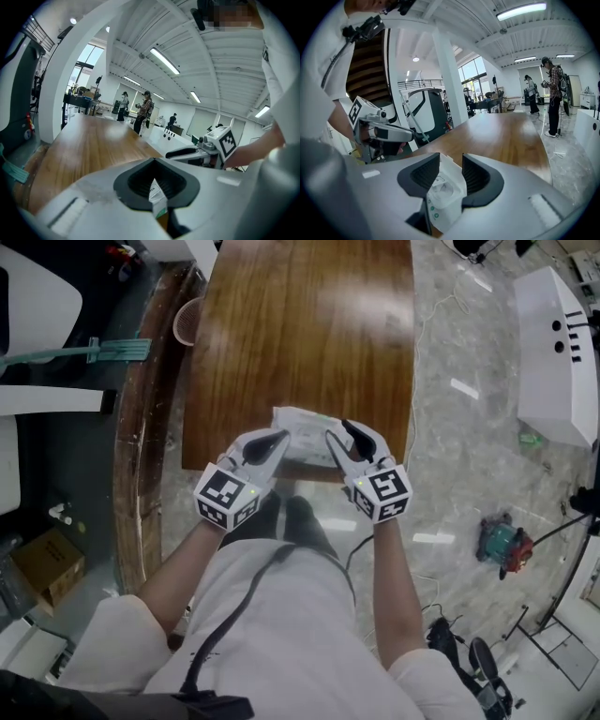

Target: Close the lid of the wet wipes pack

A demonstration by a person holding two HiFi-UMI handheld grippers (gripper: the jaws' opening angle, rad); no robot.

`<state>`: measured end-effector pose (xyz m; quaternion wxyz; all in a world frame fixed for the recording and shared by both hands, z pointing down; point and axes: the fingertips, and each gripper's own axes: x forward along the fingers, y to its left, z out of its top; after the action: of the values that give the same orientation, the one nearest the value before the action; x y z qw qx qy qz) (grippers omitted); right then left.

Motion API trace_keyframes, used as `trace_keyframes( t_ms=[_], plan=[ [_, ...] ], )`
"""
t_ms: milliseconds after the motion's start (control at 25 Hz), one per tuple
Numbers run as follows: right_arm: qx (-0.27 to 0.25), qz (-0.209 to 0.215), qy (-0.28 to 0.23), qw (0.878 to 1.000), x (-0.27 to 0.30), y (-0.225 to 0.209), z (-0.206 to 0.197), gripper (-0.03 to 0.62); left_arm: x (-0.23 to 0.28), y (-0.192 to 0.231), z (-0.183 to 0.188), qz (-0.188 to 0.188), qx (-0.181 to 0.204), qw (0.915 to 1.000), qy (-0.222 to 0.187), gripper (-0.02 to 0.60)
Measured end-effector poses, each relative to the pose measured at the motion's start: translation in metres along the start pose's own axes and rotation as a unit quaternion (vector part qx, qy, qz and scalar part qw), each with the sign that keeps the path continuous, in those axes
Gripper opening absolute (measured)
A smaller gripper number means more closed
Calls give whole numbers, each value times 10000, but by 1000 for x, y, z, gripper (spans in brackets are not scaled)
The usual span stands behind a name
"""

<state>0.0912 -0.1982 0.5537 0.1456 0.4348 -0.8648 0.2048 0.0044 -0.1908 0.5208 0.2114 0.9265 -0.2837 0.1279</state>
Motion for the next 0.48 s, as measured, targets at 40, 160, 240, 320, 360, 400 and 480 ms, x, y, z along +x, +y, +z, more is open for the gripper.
trace_keyframes(
  t_ms=[40, 160, 240, 320, 360, 400, 480],
  plan=[
    [2, 38, 43, 10000, 2, -1, -3, 161, 1, 0, -2, 4, -21, 10000, 19, 2],
    [36, 113, 146, 9998, 10, -3, -13, 170, 4, -1, -10, 11, -73, 9999, 84, 2],
    [41, 141, 200, 9997, 14, -6, -18, 175, 6, 0, -14, 34, -107, 9999, 111, 2],
    [13, 176, 248, 9995, 18, -7, -21, 179, 6, 2, -16, 70, -142, 9998, 125, 2],
    [-2, 196, 269, 9994, 20, -7, -23, 181, 6, 3, -18, 83, -152, 9998, 133, 2],
    [-13, 218, 283, 9994, 22, -8, -24, 183, 7, 3, -18, 91, -155, 9997, 141, 2],
    [-25, 266, 302, 9992, 25, -10, -26, 183, 8, 3, -20, 100, -151, 9997, 158, 2]
  ],
)
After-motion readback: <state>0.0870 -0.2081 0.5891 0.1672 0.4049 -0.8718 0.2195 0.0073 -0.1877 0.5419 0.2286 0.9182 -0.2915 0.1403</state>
